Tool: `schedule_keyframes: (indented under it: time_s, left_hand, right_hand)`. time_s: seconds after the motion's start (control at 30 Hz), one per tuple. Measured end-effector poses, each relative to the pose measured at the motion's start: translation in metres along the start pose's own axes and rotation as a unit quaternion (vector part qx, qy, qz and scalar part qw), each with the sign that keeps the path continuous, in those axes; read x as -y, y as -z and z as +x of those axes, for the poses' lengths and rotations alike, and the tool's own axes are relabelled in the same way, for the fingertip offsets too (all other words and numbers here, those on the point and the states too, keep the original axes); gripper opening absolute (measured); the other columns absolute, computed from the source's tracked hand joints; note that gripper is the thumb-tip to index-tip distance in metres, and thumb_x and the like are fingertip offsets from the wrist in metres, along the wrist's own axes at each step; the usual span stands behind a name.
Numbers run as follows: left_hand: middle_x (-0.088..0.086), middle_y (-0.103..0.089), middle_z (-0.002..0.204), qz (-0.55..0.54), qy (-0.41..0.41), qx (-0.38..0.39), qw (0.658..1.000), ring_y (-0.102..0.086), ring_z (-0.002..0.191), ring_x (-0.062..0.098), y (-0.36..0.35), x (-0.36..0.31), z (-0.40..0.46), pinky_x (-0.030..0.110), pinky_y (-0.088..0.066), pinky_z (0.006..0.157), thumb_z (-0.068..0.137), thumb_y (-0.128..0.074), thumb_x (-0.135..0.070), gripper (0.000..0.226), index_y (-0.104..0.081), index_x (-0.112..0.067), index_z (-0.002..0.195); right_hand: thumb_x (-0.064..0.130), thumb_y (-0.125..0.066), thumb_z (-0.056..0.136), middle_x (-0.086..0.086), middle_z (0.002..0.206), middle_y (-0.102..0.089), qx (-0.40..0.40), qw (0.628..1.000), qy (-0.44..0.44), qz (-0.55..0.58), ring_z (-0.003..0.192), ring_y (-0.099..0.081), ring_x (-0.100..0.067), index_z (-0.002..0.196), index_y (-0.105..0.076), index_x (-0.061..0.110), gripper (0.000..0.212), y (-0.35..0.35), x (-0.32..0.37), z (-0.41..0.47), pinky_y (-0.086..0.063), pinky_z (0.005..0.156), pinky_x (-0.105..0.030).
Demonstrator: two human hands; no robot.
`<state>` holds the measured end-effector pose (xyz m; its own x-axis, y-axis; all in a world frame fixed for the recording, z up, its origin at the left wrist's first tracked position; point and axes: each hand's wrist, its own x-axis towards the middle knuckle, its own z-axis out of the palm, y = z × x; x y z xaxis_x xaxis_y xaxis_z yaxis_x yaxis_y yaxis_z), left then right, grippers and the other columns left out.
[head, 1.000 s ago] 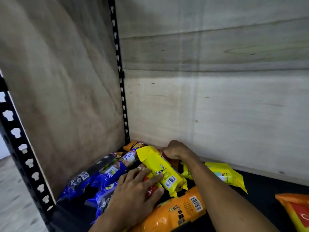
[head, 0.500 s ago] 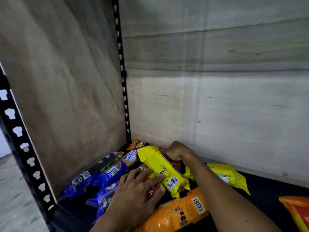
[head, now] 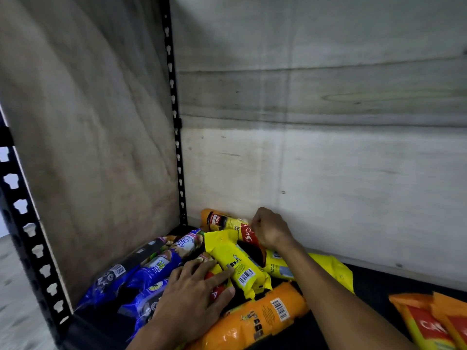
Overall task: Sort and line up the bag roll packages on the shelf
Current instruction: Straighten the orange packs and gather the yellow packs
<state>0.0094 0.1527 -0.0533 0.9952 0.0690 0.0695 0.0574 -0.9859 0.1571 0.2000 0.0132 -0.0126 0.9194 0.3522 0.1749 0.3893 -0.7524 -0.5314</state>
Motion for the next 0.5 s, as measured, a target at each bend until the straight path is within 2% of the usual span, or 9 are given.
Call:
schedule_keyframes:
  time_s: [0.2,0.3,0.5]
  left_hand:
    - [-0.018,-0.016,0.161,0.007,0.000,-0.008,1.000,-0.006,0.148,0.014,-0.003,0.001,0.001,0.045,-0.008,0.118,0.058,0.015,-0.088,0.093,-0.016,-0.064,0.142]
    - [-0.018,-0.018,0.160,0.010,0.005,-0.013,1.000,-0.008,0.148,0.014,-0.005,0.002,0.002,0.045,-0.010,0.118,0.058,0.015,-0.088,0.094,-0.019,-0.062,0.142]
    - [-0.015,-0.034,0.154,-0.068,0.011,-0.063,0.996,-0.025,0.142,0.012,0.007,-0.002,-0.003,0.043,-0.023,0.114,0.065,0.003,-0.089,0.095,-0.036,-0.048,0.142]
  right_hand:
    - [0.032,-0.053,0.096,-0.012,0.107,-0.067,-0.057,0.998,0.008,0.040,0.102,-0.061,-0.036,0.092,-0.055,0.023,0.010,0.027,-0.002,-0.014,-0.047,0.078,-0.036]
    - [0.032,-0.054,0.097,-0.013,0.106,-0.067,-0.087,0.994,0.014,0.058,0.101,-0.061,-0.036,0.090,-0.055,0.022,0.012,0.043,-0.002,-0.025,-0.043,0.073,-0.033]
    - [0.031,-0.055,0.097,-0.005,0.112,-0.069,-0.117,0.991,0.042,0.045,0.106,-0.061,-0.027,0.094,-0.058,0.020,0.013,0.084,-0.005,-0.051,-0.043,0.076,-0.032]
